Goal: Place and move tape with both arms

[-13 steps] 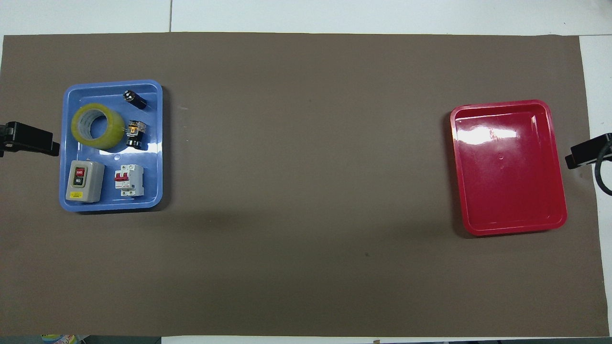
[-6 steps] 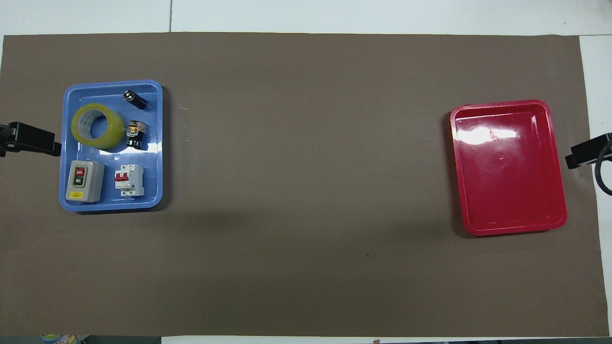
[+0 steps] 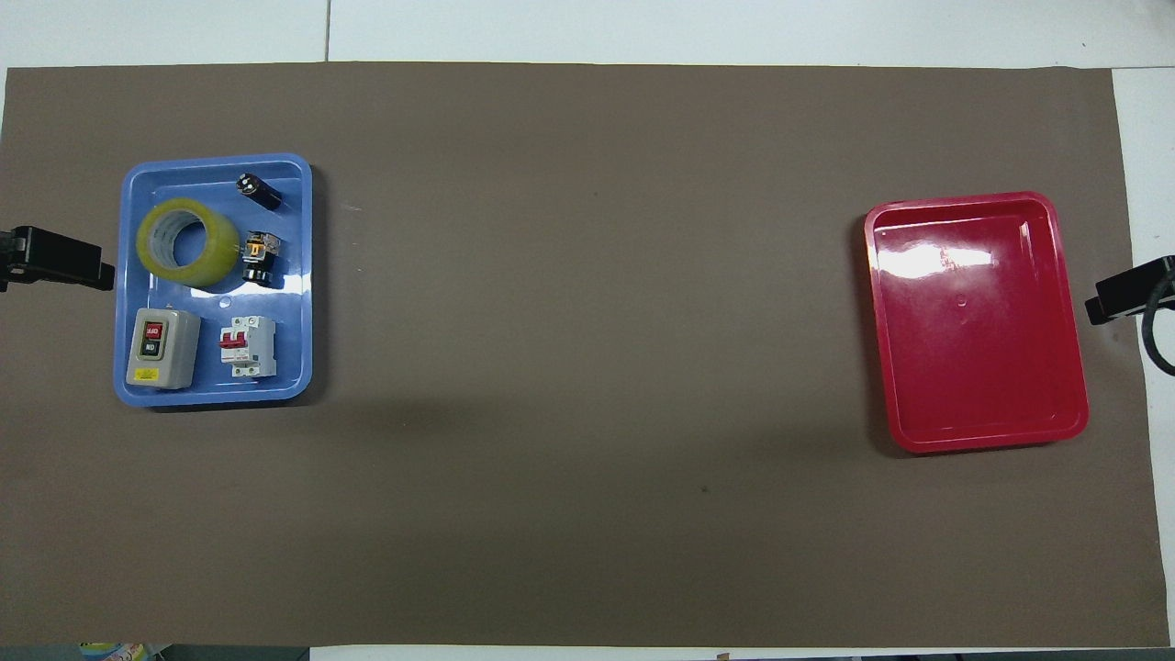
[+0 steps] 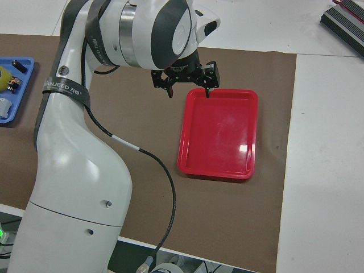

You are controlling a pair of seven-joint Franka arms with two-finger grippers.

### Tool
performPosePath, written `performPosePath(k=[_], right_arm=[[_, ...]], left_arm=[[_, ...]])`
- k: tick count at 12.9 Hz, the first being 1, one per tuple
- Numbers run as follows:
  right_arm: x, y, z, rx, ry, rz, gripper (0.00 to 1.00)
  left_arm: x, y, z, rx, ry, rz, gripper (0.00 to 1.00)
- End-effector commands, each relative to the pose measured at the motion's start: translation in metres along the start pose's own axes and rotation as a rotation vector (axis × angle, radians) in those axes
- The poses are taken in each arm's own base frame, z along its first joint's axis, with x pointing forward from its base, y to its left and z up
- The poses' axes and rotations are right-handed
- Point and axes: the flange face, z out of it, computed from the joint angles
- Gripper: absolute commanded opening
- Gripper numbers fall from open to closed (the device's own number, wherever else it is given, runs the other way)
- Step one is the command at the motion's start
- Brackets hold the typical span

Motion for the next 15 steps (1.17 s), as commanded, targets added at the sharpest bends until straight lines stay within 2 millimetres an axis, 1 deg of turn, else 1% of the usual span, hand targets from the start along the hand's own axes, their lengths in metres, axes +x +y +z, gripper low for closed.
performPosePath(k=[1,2,3,4,5,6,7,8,9,10,11,13,15], right_arm=[[-0.003,0.002,-0.001,0.007,0.015,-0.015,1.0],[-0.003,0.002,-0.002,0.006,0.017,-0.015,1.0],[-0.004,0.003,-0.002,0.007,0.017,-0.014,1.0],[-0.003,0.002,-0.002,0.006,0.017,-0.015,1.0],[-0.003,0.002,-0.002,0.006,0.017,-0.015,1.0],[-0.003,0.002,-0.001,0.007,0.015,-0.015,1.0],[-0.003,0.002,-0.001,0.007,0.015,-0.015,1.0],[-0.003,0.002,-0.001,0.007,0.015,-0.015,1.0],[-0.003,0.001,-0.001,0.006,0.015,-0.017,1.0],[-0.003,0.001,-0.001,0.006,0.015,-0.017,1.0],[-0.003,0.001,-0.001,0.006,0.015,-0.017,1.0],[-0.003,0.001,-0.001,0.006,0.015,-0.017,1.0],[-0.003,0.001,-0.001,0.006,0.015,-0.017,1.0]], left_arm=[[0.013,-0.029,0.043,0.017,0.025,-0.032,1.0],[0.017,-0.043,0.058,0.019,0.042,-0.055,1.0],[0.03,-0.053,0.083,0.016,0.03,-0.068,1.0],[0.04,-0.06,0.099,0.016,0.033,-0.077,1.0],[0.048,-0.073,0.117,0.017,0.043,-0.097,1.0],[0.054,-0.08,0.131,0.016,0.045,-0.107,1.0],[0.061,-0.088,0.15,0.015,0.04,-0.119,1.0],[0.067,-0.091,0.165,0.015,0.048,-0.127,0.99],[0.072,-0.1,0.181,0.016,0.054,-0.14,0.99],[0.075,-0.116,0.192,0.018,0.068,-0.161,0.99],[0.076,-0.122,0.207,0.02,0.081,-0.169,0.99],[0.079,-0.125,0.236,0.021,0.093,-0.175,0.99],[0.083,-0.125,0.256,0.018,0.082,-0.177,0.97]])
